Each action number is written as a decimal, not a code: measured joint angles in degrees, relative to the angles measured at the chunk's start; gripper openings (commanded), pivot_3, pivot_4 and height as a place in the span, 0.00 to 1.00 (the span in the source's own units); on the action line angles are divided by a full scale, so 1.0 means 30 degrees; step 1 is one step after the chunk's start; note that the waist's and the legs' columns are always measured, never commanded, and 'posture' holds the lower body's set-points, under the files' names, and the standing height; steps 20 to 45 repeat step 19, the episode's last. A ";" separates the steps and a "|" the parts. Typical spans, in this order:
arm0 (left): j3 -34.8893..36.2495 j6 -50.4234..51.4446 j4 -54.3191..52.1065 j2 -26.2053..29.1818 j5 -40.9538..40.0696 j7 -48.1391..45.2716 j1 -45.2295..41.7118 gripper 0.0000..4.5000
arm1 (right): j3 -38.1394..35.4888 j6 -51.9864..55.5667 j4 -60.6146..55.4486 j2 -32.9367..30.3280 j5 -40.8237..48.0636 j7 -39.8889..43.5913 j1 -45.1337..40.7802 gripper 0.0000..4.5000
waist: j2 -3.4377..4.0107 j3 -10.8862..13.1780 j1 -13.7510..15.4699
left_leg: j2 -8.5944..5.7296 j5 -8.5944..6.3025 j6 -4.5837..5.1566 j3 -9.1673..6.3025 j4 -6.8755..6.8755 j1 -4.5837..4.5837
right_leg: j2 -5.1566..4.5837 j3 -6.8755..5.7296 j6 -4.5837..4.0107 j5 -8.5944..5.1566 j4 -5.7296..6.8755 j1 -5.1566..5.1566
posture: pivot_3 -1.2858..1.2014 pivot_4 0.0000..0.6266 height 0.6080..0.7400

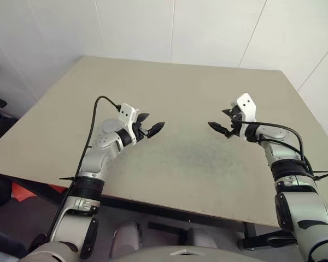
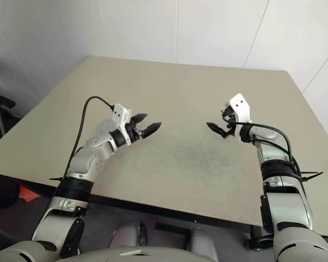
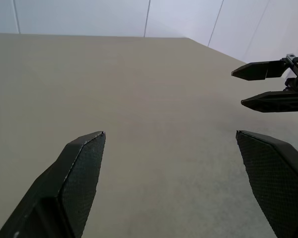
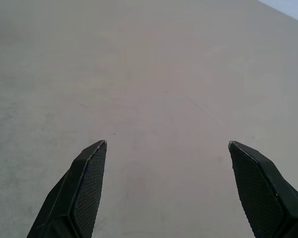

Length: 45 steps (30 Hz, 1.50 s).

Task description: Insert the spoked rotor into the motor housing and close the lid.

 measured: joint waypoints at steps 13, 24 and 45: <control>0.0010 -0.0018 -0.0044 0.0090 0.0205 0.0021 0.0019 0.99 | 0.0046 -0.0202 0.0671 0.0312 -0.0057 -0.0187 -0.0424 0.98 | 0.0004 0.0003 -0.0012 | 0.0000 -0.0001 0.0001 0.0003 -0.0012 -0.0001 | 0.0000 0.0001 0.0000 0.0000 -0.0013 -0.0004 | 0.52 0.00 1.00; 0.0010 -0.0019 -0.0071 0.0087 0.0231 0.0104 0.0023 0.99 | 0.0067 -0.0397 0.0848 0.0340 -0.0144 -0.0174 -0.0628 0.98 | 0.0005 0.0003 -0.0011 | 0.0000 -0.0003 0.0003 0.0005 -0.0022 -0.0005 | 0.0000 0.0000 0.0000 -0.0001 -0.0028 -0.0005 | 0.52 0.00 1.00; 0.0010 -0.0019 -0.0071 0.0087 0.0231 0.0104 0.0023 0.99 | 0.0067 -0.0397 0.0848 0.0340 -0.0144 -0.0174 -0.0628 0.98 | 0.0005 0.0003 -0.0011 | 0.0000 -0.0003 0.0003 0.0005 -0.0022 -0.0005 | 0.0000 0.0000 0.0000 -0.0001 -0.0028 -0.0005 | 0.52 0.00 1.00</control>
